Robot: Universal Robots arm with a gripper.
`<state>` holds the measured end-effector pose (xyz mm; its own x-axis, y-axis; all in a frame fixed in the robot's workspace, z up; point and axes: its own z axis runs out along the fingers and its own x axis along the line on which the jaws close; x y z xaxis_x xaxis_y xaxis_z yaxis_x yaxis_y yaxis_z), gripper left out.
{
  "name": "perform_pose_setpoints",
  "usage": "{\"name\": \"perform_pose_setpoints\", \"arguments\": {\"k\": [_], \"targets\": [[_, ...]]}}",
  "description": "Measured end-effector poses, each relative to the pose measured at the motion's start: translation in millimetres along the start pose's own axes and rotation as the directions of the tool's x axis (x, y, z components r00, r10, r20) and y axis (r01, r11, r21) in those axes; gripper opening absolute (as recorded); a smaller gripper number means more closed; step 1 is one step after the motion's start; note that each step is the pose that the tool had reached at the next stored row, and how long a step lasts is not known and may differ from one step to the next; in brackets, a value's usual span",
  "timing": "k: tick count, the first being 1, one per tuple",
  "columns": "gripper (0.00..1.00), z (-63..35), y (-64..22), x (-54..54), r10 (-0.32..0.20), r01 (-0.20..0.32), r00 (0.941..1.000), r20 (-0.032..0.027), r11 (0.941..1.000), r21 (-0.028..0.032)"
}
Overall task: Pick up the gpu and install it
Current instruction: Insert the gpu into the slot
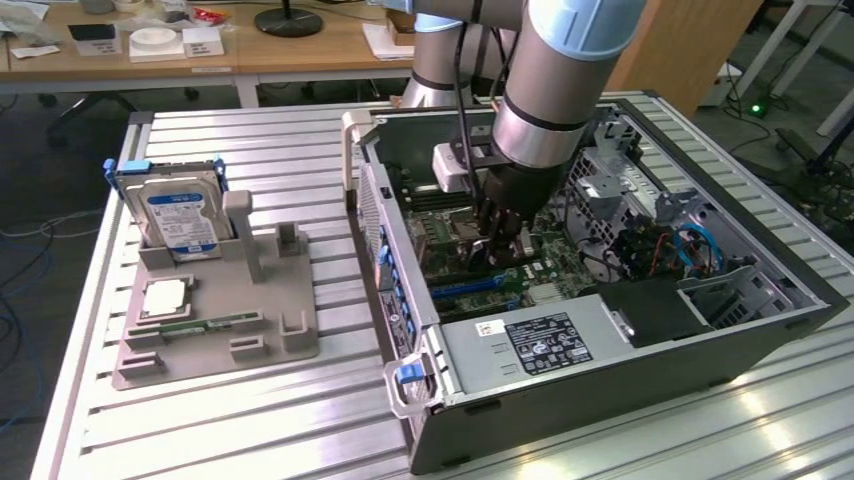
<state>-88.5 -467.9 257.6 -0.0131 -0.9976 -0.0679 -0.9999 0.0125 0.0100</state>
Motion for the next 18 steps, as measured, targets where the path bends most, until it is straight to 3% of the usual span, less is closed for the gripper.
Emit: {"name": "perform_pose_setpoints", "arguments": {"k": [14, 18], "targets": [[0.28, 14.8, 6.4, 1.3, 0.0, 0.0, 1.0, 0.0007, 1.0, -0.0002], [0.28, 14.8, 7.7, 1.3, 0.0, 0.0, 1.0, 0.0009, 1.0, 0.0012]]}}
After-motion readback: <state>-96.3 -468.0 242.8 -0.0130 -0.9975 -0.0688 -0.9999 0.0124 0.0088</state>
